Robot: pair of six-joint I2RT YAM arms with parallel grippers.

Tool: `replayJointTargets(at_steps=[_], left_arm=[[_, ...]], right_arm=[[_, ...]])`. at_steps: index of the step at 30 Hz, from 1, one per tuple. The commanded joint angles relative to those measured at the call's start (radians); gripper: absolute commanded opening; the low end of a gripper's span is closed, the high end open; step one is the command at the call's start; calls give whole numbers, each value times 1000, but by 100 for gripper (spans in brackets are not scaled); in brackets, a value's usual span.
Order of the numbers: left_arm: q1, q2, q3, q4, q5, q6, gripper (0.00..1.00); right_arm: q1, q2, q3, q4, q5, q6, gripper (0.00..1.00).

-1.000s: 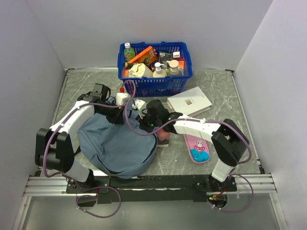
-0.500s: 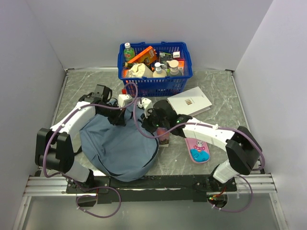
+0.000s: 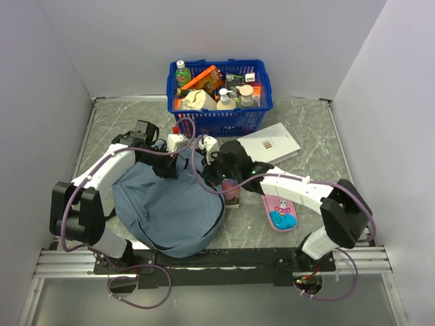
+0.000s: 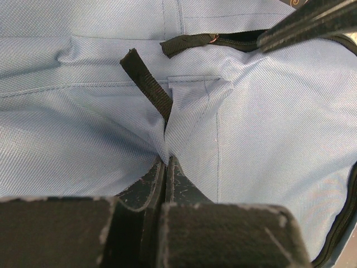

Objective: Pack the student bag
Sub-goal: Unzip the student bag at the center of the board.

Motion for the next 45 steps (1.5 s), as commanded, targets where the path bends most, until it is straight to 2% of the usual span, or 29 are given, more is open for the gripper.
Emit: replayJointTargets(at_steps=[1,6,15,19,22,24,25,26,29,30,32,38,41,45], left_arm=[[-3,-8,16,3,16,-3,1],[-3,-3,10,47,-1,-43,1],[-3,6,0,108,-60,-95,1],[-2,8,-4,142,-99,-126,1],[-3,5,-3,138,-78,-128,1],[-3,9,5,127,-60,-126,1],[-3,11,8,116,-50,-118,1],[-3,12,13,102,-35,-115,1],[-5,6,5,89,-27,-102,1],[-5,2,-7,90,-26,-98,1],[-7,-1,-18,87,-23,-86,1],[-8,-14,-56,75,-37,-39,1],[-8,-21,-75,84,-52,-23,1],[-8,-15,-98,92,-47,-20,1]], right_arm=[[-13,-89,-62,37,35,30,0],[-11,-157,-151,27,77,100,0],[32,-416,-329,17,193,211,0],[67,-471,-360,-12,227,243,0],[89,-487,-383,-6,223,243,0],[89,-452,-365,11,218,216,1],[87,-427,-352,14,221,206,10],[81,-398,-330,12,224,179,28],[56,-274,-181,6,213,134,47],[41,-216,-150,9,201,128,50],[1,-124,-63,1,144,119,52],[-40,42,59,-12,-29,104,53],[-39,73,59,-12,-78,111,54],[-39,87,19,3,-71,125,54]])
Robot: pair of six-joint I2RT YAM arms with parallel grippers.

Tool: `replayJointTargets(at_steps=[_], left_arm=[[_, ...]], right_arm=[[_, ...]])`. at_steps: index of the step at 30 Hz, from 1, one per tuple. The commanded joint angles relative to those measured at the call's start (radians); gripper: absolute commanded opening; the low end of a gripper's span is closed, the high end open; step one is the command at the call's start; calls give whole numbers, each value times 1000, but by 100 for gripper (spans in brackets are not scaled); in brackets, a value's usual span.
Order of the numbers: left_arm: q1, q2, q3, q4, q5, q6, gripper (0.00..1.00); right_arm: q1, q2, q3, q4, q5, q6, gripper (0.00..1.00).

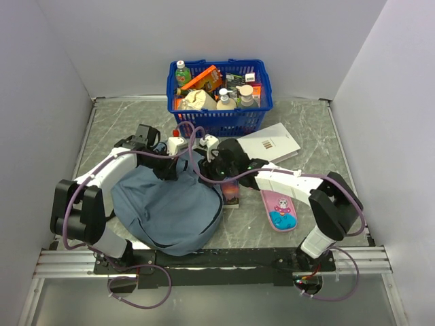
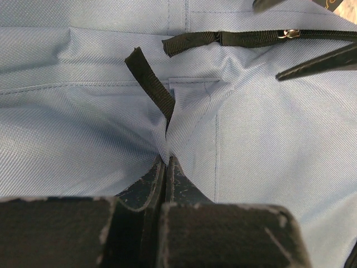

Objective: Pack the student bag
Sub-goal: Unzip the student bag at the center of the board.

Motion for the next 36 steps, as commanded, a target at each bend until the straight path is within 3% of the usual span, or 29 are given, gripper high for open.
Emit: replayJointTargets(at_steps=[1,12,21,24,27,31,36], left_arm=[[-4,-25,-33,-14,12,30,1],[-4,-63,-24,-43,47,26,1],[-4,-54,-11,-41,55,18,1],[-4,-46,-11,-32,55,12,1],[-3,-39,-7,-29,58,12,1],[-4,-37,-14,-28,57,12,1],[-4,-42,-19,-29,49,16,1]], right_arm=[[1,14,-12,29,-46,0,54],[0,103,-13,83,74,8,51],[1,143,-2,158,-36,58,47],[1,144,-1,178,-65,75,41],[3,149,2,182,-70,93,28],[1,126,-18,199,-41,100,1],[-5,44,-47,199,17,90,0]])
